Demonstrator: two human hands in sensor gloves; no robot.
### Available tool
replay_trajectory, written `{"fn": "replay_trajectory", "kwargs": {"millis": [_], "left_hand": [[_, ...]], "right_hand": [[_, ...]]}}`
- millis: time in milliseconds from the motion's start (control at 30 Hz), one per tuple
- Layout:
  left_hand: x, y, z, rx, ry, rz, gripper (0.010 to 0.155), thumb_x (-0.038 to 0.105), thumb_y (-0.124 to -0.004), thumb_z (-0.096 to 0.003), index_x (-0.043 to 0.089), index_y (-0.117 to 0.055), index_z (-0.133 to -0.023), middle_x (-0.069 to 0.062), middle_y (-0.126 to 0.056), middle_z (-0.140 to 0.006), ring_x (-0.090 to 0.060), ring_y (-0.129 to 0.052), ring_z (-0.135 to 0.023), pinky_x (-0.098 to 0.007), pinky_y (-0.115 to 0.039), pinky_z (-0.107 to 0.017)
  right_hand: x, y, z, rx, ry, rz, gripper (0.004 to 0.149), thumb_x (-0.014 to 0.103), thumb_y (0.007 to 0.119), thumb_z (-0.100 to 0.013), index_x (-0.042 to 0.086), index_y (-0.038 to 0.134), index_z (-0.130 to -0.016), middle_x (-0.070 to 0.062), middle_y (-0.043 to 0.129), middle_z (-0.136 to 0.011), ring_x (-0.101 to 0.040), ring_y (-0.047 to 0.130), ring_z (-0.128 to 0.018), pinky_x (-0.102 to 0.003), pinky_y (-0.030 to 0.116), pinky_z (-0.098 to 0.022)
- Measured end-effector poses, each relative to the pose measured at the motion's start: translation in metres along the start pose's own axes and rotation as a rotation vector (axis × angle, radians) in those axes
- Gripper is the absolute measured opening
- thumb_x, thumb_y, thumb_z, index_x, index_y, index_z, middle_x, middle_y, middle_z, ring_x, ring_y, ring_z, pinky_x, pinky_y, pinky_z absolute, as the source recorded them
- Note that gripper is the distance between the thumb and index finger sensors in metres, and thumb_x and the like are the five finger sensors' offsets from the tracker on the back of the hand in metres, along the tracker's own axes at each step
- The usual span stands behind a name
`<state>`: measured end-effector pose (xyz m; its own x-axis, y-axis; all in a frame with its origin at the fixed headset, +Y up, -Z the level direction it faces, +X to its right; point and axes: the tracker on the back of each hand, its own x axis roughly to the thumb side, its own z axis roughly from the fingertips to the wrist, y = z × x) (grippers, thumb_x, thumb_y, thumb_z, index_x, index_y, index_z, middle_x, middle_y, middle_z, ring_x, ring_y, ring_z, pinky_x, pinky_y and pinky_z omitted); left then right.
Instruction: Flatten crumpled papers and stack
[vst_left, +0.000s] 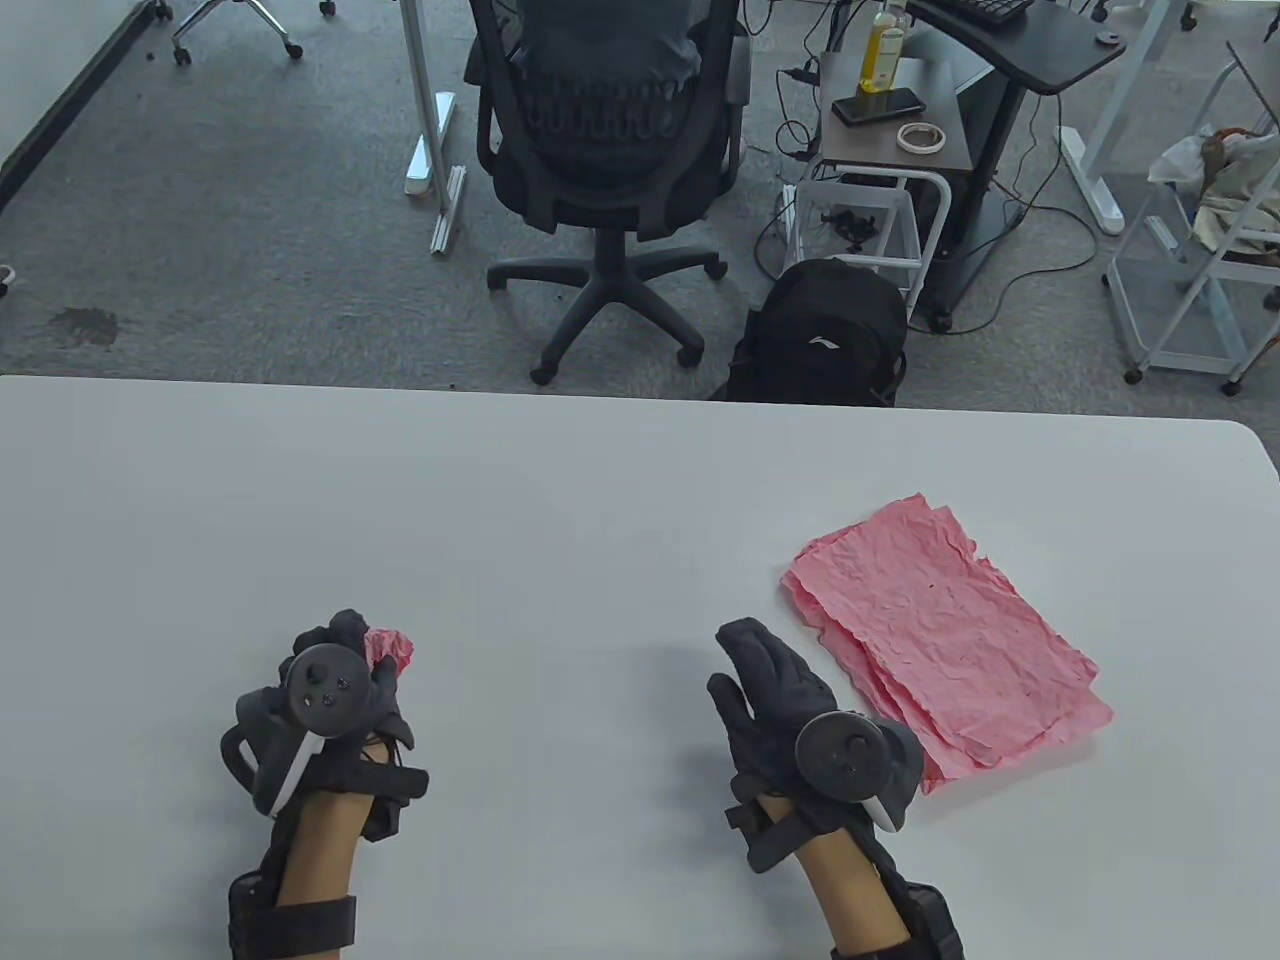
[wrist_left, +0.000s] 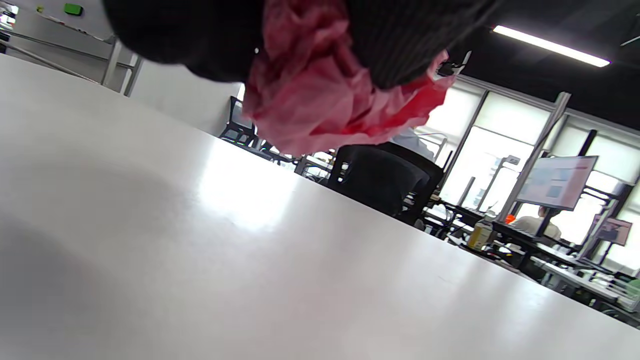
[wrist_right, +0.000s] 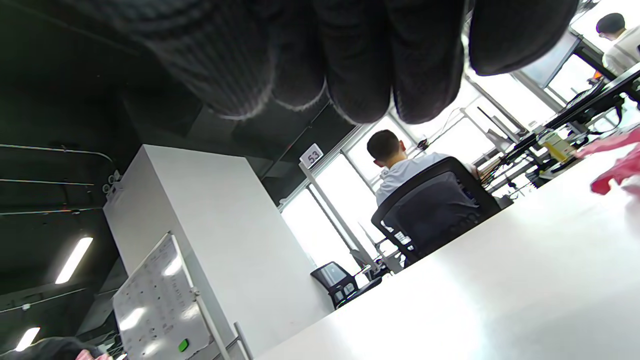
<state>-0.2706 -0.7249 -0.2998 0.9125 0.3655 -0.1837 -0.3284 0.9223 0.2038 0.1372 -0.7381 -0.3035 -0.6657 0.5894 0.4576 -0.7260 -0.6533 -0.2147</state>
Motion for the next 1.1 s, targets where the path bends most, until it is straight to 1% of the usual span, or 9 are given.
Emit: {"fn": "replay_trajectory", "kwargs": {"millis": [133,233,400,533,600,700,800,900,1100], "left_hand": [[0.016,-0.001,0.012,0.020,-0.127,-0.005,0.066,0.048,-0.078,-0.0501,0.017,-0.055,-0.104,-0.012,-0.067,-0.094,-0.031,-0.085,-0.064,-0.036,-0.079,-0.043],[0.036,-0.003,0.028,0.069,-0.293,-0.083,0.065,0.050,-0.076,-0.0503,0.018,-0.056,-0.103,-0.010,-0.070,-0.092,-0.028,-0.087,-0.061,-0.033,-0.081,-0.041],[0.066,-0.007,0.045,0.079,-0.470,0.088,0.067,0.054,-0.070,-0.0513,0.018,-0.050,-0.104,-0.005,-0.069,-0.094,-0.024,-0.090,-0.065,-0.037,-0.082,-0.048],[0.084,-0.014,0.056,-0.020,-0.570,0.244,0.066,0.053,-0.061,-0.0536,0.019,-0.041,-0.106,-0.003,-0.070,-0.099,-0.027,-0.095,-0.074,-0.043,-0.082,-0.057],[0.090,-0.015,0.061,-0.063,-0.617,0.277,0.065,0.053,-0.060,-0.0541,0.019,-0.040,-0.107,0.000,-0.075,-0.098,-0.025,-0.099,-0.073,-0.042,-0.084,-0.057],[0.091,-0.016,0.062,-0.057,-0.637,0.319,0.065,0.054,-0.060,-0.0542,0.019,-0.041,-0.106,0.000,-0.077,-0.097,-0.022,-0.102,-0.071,-0.040,-0.086,-0.056],[0.096,-0.020,0.061,-0.225,-0.718,0.400,0.067,0.057,-0.063,-0.0543,0.021,-0.042,-0.107,-0.002,-0.080,-0.097,-0.025,-0.102,-0.074,-0.043,-0.085,-0.058],[0.098,-0.032,0.061,-0.312,-0.684,0.451,0.065,0.057,-0.062,-0.0532,0.022,-0.047,-0.105,-0.002,-0.083,-0.094,-0.025,-0.104,-0.071,-0.043,-0.087,-0.056],[0.091,-0.042,0.056,-0.411,-0.600,0.619,0.060,0.054,-0.060,-0.0556,0.031,-0.040,-0.107,0.005,-0.058,-0.112,-0.030,-0.075,-0.104,-0.051,-0.070,-0.073]], "right_hand": [[0.011,0.015,0.002,0.070,-0.068,-0.016,0.056,0.037,0.077,-0.053,0.014,0.062,-0.102,-0.025,0.071,-0.101,-0.051,0.074,-0.086,-0.067,0.061,-0.056],[0.021,0.026,0.002,0.151,-0.126,-0.023,0.057,0.038,0.077,-0.053,0.016,0.062,-0.103,-0.023,0.071,-0.102,-0.050,0.073,-0.088,-0.068,0.060,-0.057],[0.036,0.042,0.006,0.254,-0.212,-0.071,0.057,0.038,0.077,-0.053,0.017,0.060,-0.103,-0.022,0.072,-0.102,-0.050,0.073,-0.088,-0.069,0.059,-0.058],[0.056,0.055,0.013,0.275,-0.299,-0.082,0.067,0.042,0.077,-0.053,0.021,0.045,-0.108,-0.021,0.061,-0.108,-0.050,0.059,-0.096,-0.072,0.050,-0.062],[0.063,0.060,0.017,0.296,-0.333,-0.090,0.075,0.044,0.076,-0.053,0.017,0.034,-0.108,-0.020,0.053,-0.111,-0.050,0.052,-0.099,-0.072,0.047,-0.063],[0.068,0.060,0.019,0.264,-0.308,-0.143,0.083,0.050,0.075,-0.053,0.014,0.025,-0.108,-0.022,0.046,-0.111,-0.051,0.048,-0.099,-0.072,0.046,-0.063],[0.064,0.054,0.017,0.202,-0.268,-0.207,0.081,0.050,0.076,-0.053,0.015,0.028,-0.108,-0.021,0.048,-0.110,-0.050,0.049,-0.099,-0.071,0.047,-0.063],[0.064,0.052,0.018,0.199,-0.296,-0.226,0.078,0.048,0.080,-0.050,0.015,0.038,-0.107,-0.019,0.057,-0.103,-0.049,0.053,-0.097,-0.071,0.049,-0.063],[0.061,0.042,0.014,0.120,-0.293,-0.154,0.078,0.039,0.088,-0.047,0.021,0.041,-0.107,-0.016,0.060,-0.092,-0.043,0.064,-0.087,-0.065,0.055,-0.062]]}}
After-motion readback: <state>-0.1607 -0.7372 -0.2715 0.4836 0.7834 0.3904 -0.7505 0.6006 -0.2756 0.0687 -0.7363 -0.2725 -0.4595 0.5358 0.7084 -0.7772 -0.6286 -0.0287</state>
